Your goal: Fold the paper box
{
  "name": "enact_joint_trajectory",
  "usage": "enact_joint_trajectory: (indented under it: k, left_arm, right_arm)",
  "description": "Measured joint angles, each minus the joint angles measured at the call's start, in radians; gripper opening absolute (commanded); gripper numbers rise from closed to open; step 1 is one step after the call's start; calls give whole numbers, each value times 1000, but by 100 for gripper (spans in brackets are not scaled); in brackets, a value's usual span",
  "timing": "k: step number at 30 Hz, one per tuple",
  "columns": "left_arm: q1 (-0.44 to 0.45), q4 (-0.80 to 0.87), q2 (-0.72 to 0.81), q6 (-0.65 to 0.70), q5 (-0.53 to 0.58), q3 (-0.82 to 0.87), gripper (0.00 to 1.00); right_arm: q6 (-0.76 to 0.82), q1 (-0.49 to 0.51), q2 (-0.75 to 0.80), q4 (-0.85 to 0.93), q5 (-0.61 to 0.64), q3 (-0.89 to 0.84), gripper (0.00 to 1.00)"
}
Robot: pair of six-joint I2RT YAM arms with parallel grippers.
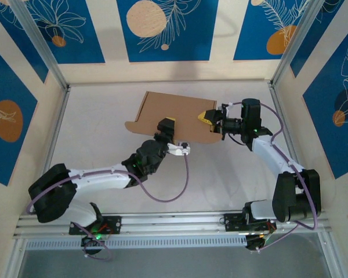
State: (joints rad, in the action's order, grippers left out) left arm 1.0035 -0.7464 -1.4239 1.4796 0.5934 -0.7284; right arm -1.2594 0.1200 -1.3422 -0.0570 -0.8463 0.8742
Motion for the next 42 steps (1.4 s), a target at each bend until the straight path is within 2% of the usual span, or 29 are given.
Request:
enact_joint_trajectory:
  k: [4,6,11,13,16,20,24,27,31,35,39,42]
  left_arm:
    - [3,100,13,-32,10,-31,52]
    - [6,252,47,-90,2,-84,46]
    - [7,613,104,-220,-20,-232,45]
    - [7,747,105,-274,-23,-304,45]
    - [7,997,95,-373,-43,-450,45]
    - [7,1325,24,-508,-111,-681,45]
    - [7,1532,-39,-604,-220,-756,46]
    - [7,1650,-108,-654,-312,-778,46]
    - [5,1751,-221,-708,-409,-821,45]
    - [-3,1808,-331,-769,-481,-897,47]
    - [-19,1828,-404,-828,-533,-970,47]
    - [-39,1841,-449,-870,-569,-1030,45]
  right_arm:
    - [-18,-5,10,5,-3,0,62]
    - [-12,-8,14,31,-7,0,70]
    - [67,-24,45,163,5,34,90]
    - [140,-42,63,266,40,73,94]
    - [275,-75,102,429,140,145,92]
    - [456,-96,210,605,359,206,84]
    - [620,-84,333,681,575,226,73]
    - [713,-50,368,723,664,264,64]
    - [750,-16,343,801,669,356,60]
    - [696,-15,281,884,587,447,61]
    - [558,-23,281,949,551,449,56]
    - [433,-31,274,1021,550,454,57]
